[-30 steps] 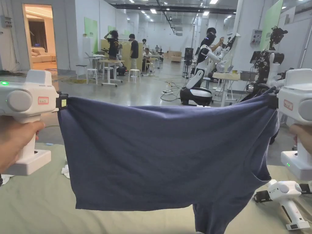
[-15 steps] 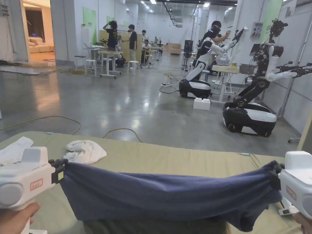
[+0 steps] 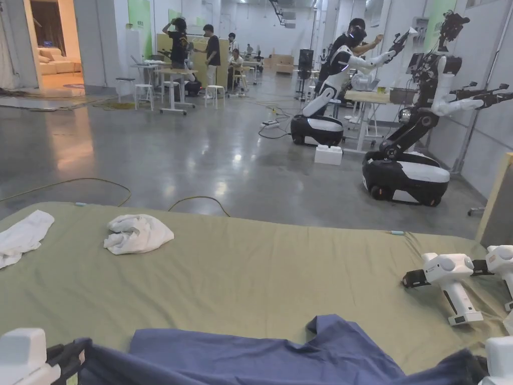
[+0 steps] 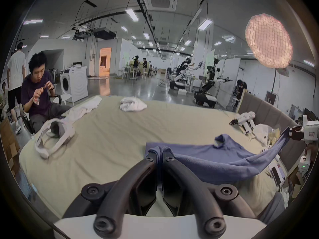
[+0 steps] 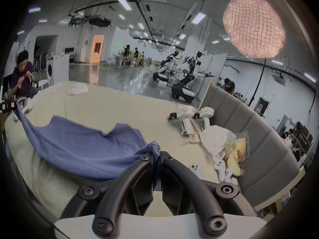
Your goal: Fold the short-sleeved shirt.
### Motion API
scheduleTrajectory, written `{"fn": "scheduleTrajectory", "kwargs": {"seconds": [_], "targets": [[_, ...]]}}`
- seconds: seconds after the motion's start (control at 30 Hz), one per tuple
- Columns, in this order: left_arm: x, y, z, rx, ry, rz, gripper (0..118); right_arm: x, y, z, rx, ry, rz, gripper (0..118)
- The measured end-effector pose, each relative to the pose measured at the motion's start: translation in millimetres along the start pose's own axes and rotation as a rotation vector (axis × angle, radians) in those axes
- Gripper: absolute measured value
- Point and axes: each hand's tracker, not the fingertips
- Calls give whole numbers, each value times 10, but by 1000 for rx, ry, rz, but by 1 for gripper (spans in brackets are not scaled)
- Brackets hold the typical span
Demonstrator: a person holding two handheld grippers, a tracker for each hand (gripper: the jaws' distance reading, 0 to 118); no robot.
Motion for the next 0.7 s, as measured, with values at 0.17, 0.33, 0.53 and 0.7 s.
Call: {"fn": "scheduleTrajectory", "kwargs": {"seconds": [0.17, 0.33, 0.53, 0.7], "targets": [[-181, -492, -151, -154, 24, 9, 0, -103, -478, -171, -147, 44, -3, 4], [-270, -910, -362, -304, 51, 19, 0, -212, -924, -415, -273, 75, -1, 5], [-306, -1132, -620, -382, 85, 31, 22, -333, -1193, -639, -337, 105, -25, 19], [-245, -976, -398, -226, 121, 8, 70, -399, -1059, -430, -231, 85, -10, 58]]}}
